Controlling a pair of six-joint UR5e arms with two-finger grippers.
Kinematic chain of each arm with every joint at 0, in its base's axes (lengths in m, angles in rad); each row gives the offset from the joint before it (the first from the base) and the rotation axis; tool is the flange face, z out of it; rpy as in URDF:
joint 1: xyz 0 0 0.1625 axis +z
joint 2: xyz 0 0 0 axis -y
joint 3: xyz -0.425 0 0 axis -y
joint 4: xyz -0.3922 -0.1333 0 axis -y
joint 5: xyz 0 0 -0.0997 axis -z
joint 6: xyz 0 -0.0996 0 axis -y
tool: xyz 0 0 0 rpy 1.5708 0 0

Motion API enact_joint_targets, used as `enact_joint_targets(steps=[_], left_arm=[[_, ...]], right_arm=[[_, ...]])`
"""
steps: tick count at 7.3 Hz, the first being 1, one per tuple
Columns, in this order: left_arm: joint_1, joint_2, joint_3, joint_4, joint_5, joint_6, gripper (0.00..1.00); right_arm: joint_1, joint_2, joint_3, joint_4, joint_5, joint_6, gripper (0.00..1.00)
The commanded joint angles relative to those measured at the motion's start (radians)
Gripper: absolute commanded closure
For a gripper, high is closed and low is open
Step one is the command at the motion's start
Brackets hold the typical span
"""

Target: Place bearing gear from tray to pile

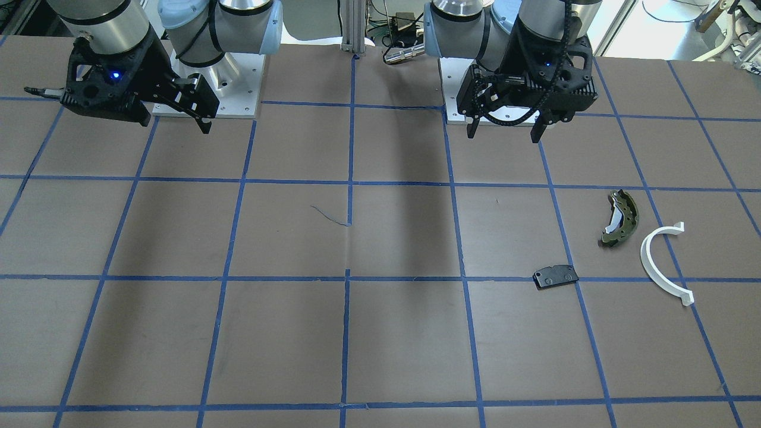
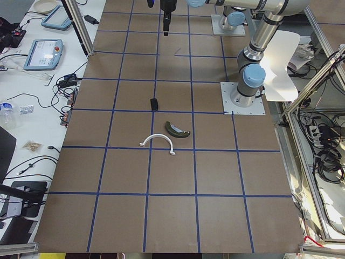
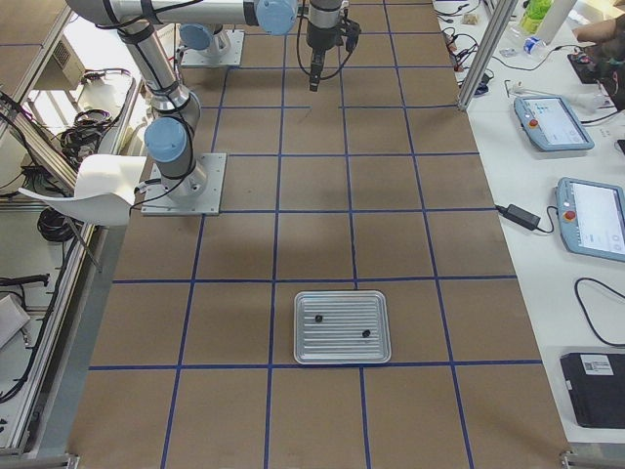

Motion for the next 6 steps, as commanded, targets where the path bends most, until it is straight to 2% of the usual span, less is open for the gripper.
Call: enact_joint_targets(steps=[1,6], left_arm=[[0.0,0.002,0.0,0.0,-0.001,0.0,0.0],[0.0,0.002,0.0,0.0,-0.001,0.0,0.0]], right_arm=[[0.0,-0.002,0.001,-0.005,0.004,0.003,0.0],[-0.011,0.006,0.005,-0.005,-0.015,-0.005,0.0]])
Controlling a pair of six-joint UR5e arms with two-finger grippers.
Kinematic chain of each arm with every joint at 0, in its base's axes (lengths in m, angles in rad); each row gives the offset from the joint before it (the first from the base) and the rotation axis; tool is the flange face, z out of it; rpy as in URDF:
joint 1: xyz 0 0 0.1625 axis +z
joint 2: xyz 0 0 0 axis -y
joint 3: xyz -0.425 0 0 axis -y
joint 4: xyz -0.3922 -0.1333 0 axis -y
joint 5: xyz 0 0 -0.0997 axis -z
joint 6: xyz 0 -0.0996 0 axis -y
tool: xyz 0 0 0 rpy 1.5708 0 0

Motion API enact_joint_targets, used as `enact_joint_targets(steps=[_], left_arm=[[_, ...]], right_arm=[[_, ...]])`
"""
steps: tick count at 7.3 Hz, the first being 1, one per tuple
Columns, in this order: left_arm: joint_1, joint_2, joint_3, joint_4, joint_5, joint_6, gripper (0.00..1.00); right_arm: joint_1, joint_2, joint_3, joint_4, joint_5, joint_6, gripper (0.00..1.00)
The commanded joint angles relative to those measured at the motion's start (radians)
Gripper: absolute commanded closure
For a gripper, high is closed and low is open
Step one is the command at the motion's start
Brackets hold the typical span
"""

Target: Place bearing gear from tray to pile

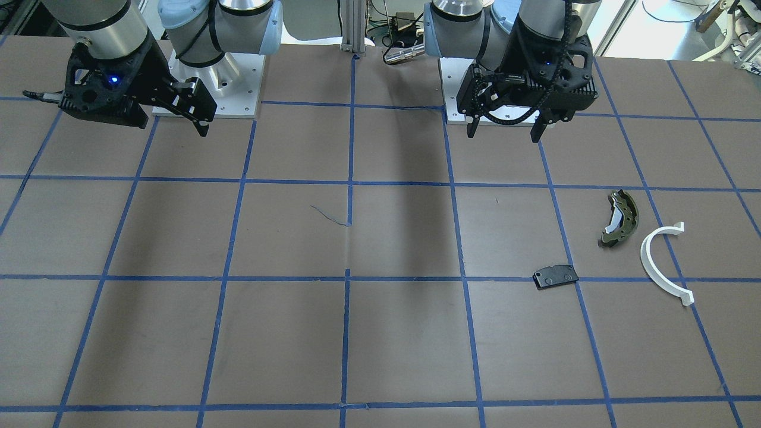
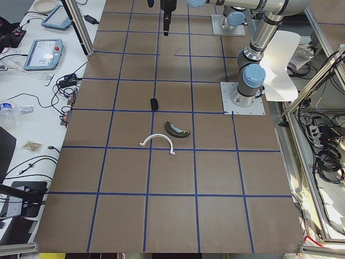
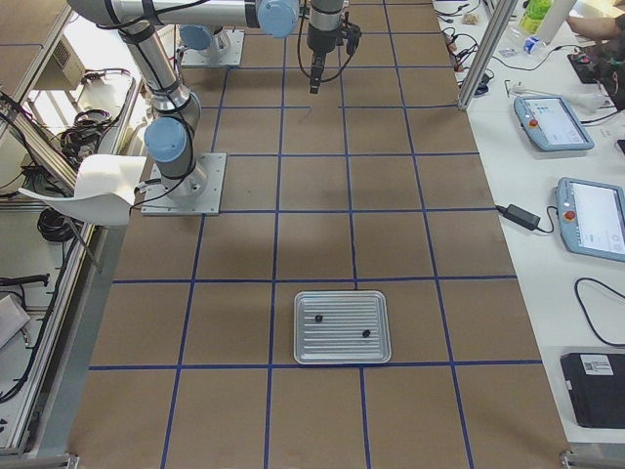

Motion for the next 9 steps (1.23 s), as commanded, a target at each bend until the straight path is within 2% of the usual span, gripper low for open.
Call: enact_joint_targets(steps=[1,4,7,8,9], left_arm=[[0.0,0.0,0.0,0.0,0.0,0.0,0.0],[0.0,0.0,0.0,0.0,0.0,0.0,0.0],[0.0,0.002,0.0,0.0,0.0,0.0,0.0],[0.0,0.002,0.0,0.0,0.0,0.0,0.0],[0.0,0.002,0.0,0.0,0.0,0.0,0.0]], right_arm=[[-0.007,0.002,0.0,-0.009,-0.002,-0.003,0.0],[-0.111,0.002,0.0,-0.017,-0.002,-0.131,0.0],[-0.341,0.017,-0.001,-0.021,0.006,-0.497,0.0],[-0.386,0.055,-0.006,-0.08,-0.009,-0.609,0.0],[-0.451,0.09,-0.004,-0.146,-0.11,-0.705,0.0]])
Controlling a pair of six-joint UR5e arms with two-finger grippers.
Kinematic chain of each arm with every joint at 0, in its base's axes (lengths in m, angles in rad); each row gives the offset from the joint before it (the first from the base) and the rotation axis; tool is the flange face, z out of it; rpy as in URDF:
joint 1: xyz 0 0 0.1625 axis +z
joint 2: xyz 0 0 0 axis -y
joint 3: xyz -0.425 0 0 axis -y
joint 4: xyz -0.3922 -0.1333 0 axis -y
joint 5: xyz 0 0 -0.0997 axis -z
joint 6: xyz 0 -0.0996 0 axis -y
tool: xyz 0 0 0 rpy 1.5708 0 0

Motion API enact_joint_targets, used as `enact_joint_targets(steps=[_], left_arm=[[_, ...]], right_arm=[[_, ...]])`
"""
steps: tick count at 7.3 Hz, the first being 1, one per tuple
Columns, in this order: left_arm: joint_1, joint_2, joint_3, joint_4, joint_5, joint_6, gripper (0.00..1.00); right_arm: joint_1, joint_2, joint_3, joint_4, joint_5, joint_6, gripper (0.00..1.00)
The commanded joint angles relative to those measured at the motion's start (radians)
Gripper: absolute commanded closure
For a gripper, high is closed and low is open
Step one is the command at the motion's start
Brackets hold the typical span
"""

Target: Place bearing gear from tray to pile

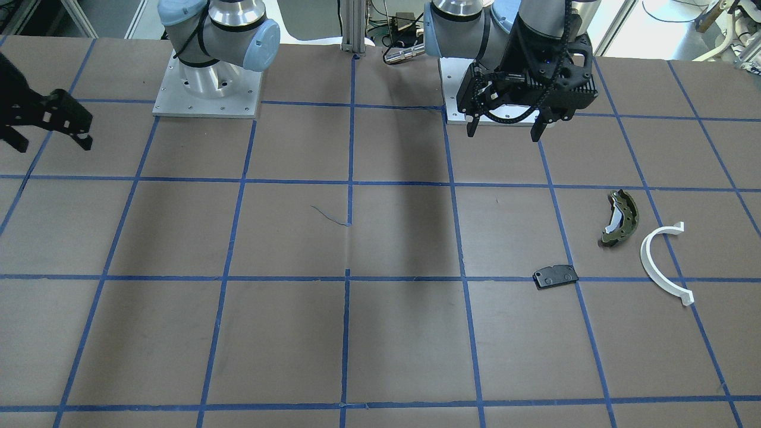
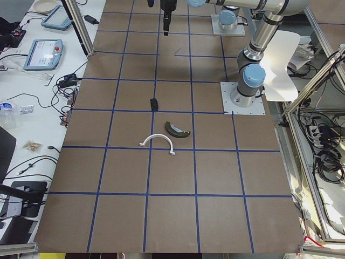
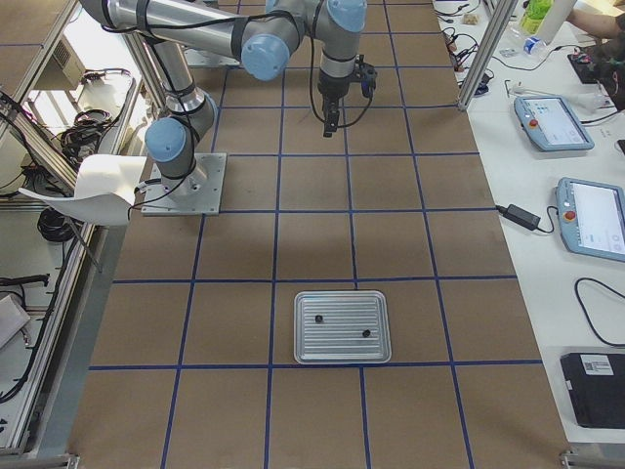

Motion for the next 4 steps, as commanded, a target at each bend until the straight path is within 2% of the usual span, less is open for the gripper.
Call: enact_joint_targets(steps=[1,4], left_arm=[[0.0,0.0,0.0,-0.001,0.0,0.0,0.0],[0.0,0.002,0.0,0.0,0.0,0.0,0.0]], right_arm=[[-0.147,0.093,-0.008,-0.115,-0.108,-0.218,0.0],[-0.281,0.248,-0.062,-0.289,-0.11,-0.496,0.0]])
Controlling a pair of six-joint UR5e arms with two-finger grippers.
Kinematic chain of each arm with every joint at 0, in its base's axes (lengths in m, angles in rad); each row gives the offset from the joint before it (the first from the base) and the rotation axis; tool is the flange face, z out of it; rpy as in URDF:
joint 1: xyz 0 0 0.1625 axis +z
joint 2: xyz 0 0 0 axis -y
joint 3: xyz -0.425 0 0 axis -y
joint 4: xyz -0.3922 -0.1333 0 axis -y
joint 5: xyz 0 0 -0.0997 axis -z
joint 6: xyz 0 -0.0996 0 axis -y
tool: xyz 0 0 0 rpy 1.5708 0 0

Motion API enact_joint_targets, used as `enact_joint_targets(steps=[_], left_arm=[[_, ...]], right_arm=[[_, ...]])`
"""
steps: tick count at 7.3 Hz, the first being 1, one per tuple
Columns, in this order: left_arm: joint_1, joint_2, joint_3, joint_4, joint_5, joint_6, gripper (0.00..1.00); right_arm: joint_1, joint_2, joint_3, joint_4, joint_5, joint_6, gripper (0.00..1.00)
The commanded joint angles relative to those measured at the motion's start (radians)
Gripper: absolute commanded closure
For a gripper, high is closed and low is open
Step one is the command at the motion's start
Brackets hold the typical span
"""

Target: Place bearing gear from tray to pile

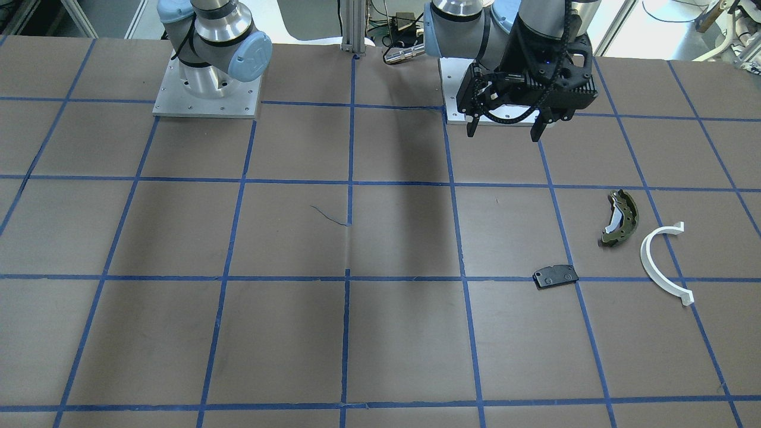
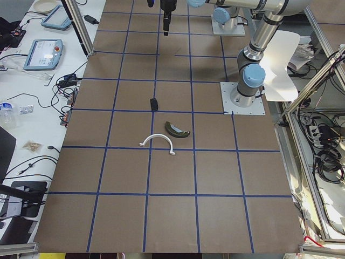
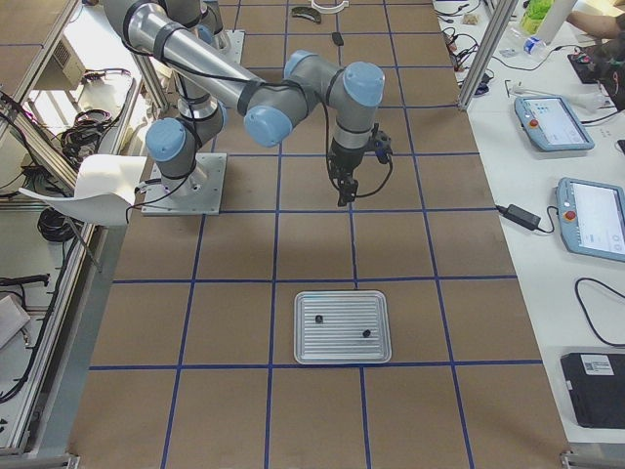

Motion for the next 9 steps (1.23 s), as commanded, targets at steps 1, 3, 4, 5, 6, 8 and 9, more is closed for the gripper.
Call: enact_joint_targets(steps=[1,3,4,5,6,8,9], left_arm=[[0.0,0.0,0.0,0.0,0.0,0.0,0.0],[0.0,0.001,0.002,-0.001,0.0,0.0,0.0],[0.0,0.001,0.0,0.0,0.0,0.0,0.0],[0.0,0.001,0.0,-0.001,0.0,0.0,0.0],[0.0,0.001,0.0,0.0,0.001,0.0,0.0],[0.0,0.001,0.0,0.0,0.0,0.0,0.0],[0.0,0.001,0.0,-0.001,0.001,0.0,0.0]], right_arm=[[-0.084,0.14,-0.087,-0.07,-0.004,-0.166,0.0],[-0.117,0.287,-0.24,-0.07,-0.007,-0.292,0.0],[-0.135,0.34,-0.294,-0.07,-0.006,-0.321,0.0],[-0.162,0.404,-0.337,-0.07,0.007,-0.352,0.0],[-0.172,0.458,-0.375,-0.108,0.008,-0.381,0.0],[-0.186,0.524,-0.397,-0.183,0.01,-0.412,0.03],[-0.192,0.544,-0.4,-0.19,0.025,-0.414,0.03]])
